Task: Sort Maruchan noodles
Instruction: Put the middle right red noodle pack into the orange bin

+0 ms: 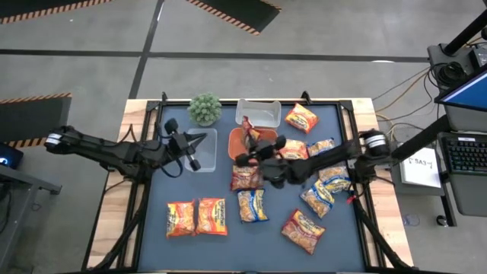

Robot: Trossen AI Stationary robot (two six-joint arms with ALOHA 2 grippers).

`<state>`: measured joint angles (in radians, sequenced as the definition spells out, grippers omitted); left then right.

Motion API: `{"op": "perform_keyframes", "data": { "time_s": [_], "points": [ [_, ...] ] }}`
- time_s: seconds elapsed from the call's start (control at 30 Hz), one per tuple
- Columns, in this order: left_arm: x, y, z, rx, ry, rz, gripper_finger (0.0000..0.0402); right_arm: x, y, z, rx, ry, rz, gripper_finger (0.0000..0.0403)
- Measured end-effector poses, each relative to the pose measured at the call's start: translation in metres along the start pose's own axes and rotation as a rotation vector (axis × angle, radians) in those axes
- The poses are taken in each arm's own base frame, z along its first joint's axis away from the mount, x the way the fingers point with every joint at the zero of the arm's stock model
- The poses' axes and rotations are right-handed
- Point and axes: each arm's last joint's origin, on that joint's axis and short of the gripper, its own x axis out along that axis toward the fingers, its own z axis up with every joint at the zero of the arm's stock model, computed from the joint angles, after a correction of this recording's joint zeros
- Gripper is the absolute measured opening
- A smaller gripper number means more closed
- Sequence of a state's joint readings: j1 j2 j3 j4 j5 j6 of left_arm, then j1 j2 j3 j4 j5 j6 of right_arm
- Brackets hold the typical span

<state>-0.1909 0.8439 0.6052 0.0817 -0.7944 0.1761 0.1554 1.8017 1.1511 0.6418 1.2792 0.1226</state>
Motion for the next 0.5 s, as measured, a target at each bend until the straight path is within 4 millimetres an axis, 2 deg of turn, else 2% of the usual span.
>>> {"op": "perform_keyframes", "data": {
  "time_s": [0.23,0.5],
  "points": [
    [0.001,-0.001,-0.001,0.007,0.005,-0.001,0.0,0.026,0.03,-0.037,-0.076,-0.007,-0.192,0.0027],
    [0.001,-0.001,-0.001,0.02,0.004,-0.001,0.0,0.05,0.043,-0.08,-0.048,-0.008,-0.266,0.0028]
  ]
}}
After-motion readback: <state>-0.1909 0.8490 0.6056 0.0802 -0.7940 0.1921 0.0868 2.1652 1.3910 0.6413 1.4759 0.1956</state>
